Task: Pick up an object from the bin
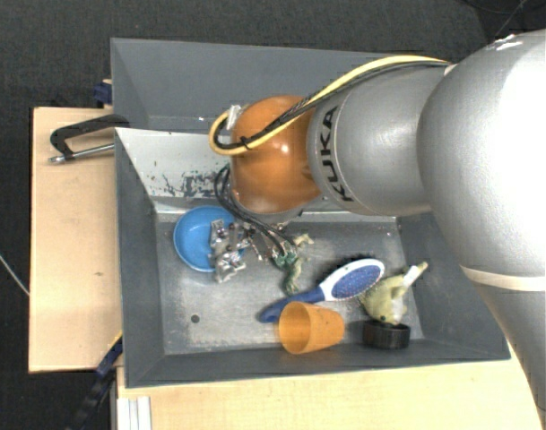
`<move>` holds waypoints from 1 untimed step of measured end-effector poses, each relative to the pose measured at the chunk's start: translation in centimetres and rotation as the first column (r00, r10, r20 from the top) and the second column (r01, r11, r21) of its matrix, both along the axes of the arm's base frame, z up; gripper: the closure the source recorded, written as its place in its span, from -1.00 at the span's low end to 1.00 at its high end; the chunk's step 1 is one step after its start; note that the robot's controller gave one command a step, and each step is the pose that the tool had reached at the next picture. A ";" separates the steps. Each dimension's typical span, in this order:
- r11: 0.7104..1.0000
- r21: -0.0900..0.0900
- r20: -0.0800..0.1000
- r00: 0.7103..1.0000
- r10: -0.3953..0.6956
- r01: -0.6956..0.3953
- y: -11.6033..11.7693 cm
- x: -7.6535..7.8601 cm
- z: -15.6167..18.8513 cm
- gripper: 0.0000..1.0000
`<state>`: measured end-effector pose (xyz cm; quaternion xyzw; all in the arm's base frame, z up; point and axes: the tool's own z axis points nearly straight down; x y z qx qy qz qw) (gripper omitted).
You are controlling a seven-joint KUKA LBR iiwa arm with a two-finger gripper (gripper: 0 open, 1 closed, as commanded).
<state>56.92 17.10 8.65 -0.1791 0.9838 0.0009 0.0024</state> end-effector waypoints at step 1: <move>1.000 0.003 0.010 1.000 0.025 -0.025 0.8 -0.7 17.2 1.00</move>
Offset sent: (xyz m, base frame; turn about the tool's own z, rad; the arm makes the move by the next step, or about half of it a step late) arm -0.0098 0.0059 0.1658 -0.0261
